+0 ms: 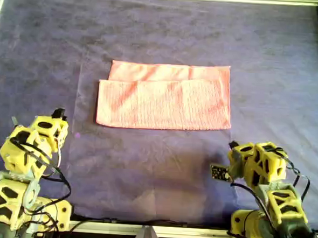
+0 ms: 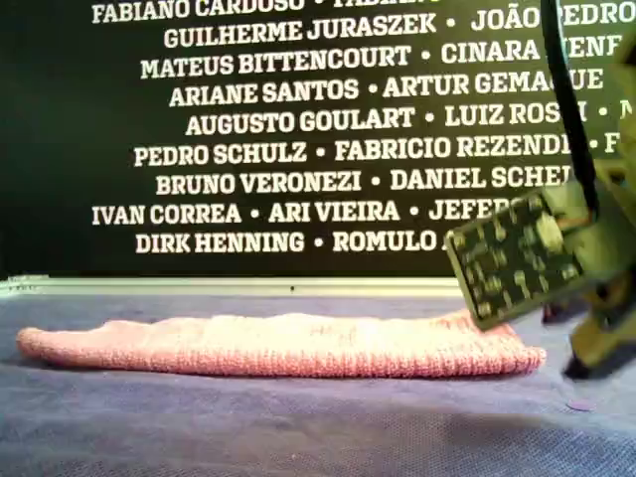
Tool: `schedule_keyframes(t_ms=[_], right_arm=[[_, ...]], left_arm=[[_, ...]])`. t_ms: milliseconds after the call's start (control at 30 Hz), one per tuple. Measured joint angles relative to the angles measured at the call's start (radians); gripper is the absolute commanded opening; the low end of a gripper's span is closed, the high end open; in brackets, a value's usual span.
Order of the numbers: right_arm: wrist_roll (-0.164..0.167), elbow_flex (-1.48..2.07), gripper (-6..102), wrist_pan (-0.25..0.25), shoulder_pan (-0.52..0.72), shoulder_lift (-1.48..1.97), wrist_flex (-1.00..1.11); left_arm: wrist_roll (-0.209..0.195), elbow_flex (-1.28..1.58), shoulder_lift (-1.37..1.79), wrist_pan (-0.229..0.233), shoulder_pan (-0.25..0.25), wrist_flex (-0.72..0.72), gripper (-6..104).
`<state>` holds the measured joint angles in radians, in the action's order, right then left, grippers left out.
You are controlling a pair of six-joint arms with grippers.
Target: Fold a cloth
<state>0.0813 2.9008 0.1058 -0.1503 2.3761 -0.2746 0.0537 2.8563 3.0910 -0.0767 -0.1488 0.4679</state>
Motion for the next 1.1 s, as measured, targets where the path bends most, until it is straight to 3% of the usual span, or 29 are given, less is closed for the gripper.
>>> schedule_keyframes(t_ms=[467,667,967,1100], right_arm=[[-0.009,-0.557,58,-0.003,-0.005,-0.653,0.006],[-0.052,-0.618,58,-0.003,-0.005,-0.696,0.006],[-0.051,-0.620,58,-0.009,-0.005,-0.732,-0.002],[-0.049,-0.620,58,-0.009,-0.005,-0.733,-0.100]], left_arm=[[0.000,0.000,0.000,0.000,0.000,0.000,51],[0.000,0.000,0.000,0.000,0.000,0.000,51],[0.000,0.000,0.000,0.000,0.000,0.000,51],[0.000,0.000,0.000,0.000,0.000,0.000,51]])
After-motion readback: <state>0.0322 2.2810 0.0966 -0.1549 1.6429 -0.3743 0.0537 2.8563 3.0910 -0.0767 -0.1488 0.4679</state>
